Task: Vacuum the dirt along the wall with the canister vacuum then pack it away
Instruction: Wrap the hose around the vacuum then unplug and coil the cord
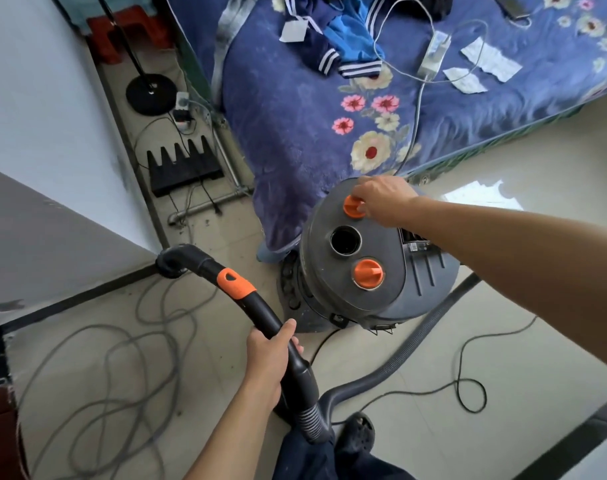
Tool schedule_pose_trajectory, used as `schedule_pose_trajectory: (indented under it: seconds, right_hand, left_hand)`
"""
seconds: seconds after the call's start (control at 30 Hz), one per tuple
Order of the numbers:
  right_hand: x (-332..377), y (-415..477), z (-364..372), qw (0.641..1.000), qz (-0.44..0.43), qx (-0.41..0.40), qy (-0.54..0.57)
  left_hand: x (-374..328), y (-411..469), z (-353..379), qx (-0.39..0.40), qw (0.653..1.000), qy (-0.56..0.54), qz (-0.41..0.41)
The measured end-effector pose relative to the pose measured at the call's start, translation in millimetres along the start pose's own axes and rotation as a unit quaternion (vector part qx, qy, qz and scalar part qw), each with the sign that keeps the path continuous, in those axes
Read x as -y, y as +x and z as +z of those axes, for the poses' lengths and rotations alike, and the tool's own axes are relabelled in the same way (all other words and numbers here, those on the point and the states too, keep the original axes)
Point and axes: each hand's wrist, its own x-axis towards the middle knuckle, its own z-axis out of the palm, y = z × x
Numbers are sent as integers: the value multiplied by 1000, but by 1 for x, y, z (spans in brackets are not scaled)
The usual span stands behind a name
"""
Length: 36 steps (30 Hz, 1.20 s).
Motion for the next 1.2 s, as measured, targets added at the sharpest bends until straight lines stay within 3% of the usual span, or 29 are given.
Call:
schedule_pose_trajectory:
  seconds: [0.17, 0.3, 0.37, 0.43, 0.53, 0.6, 0.73, 1.07, 1.2]
  right_hand:
    - [-11, 4, 2, 989, -123, -16, -78]
    - [-19, 7, 6, 984, -159, -27, -80]
    - [-22, 6, 11, 992, -118, -34, -24]
    - [-25, -4, 21, 991, -25, -56, 116]
    - [-35, -33, 50, 947, 154, -129, 251]
    - [-46, -57, 73, 913, 266, -128, 283]
    - [-53, -72, 100, 916, 266, -149, 263]
    - [-24, -132, 128, 864, 330, -157, 347]
    - [-26, -163, 150, 867, 344, -130, 335]
  left_hand:
    - [-5, 10, 3, 2, 1000, 10, -1]
    - [-8, 15, 12, 16, 1000, 22, -2]
    - [-9, 16, 17, 20, 999, 28, -2]
    - [-10, 16, 21, 23, 999, 41, 4]
    - [-9, 17, 24, 13, 997, 69, 19]
    - [-8, 20, 27, -4, 998, 65, 21]
    - [-3, 23, 40, -15, 998, 56, 23]
    - [11, -9, 47, -34, 993, 98, 51]
    - [21, -22, 44, -53, 986, 134, 81]
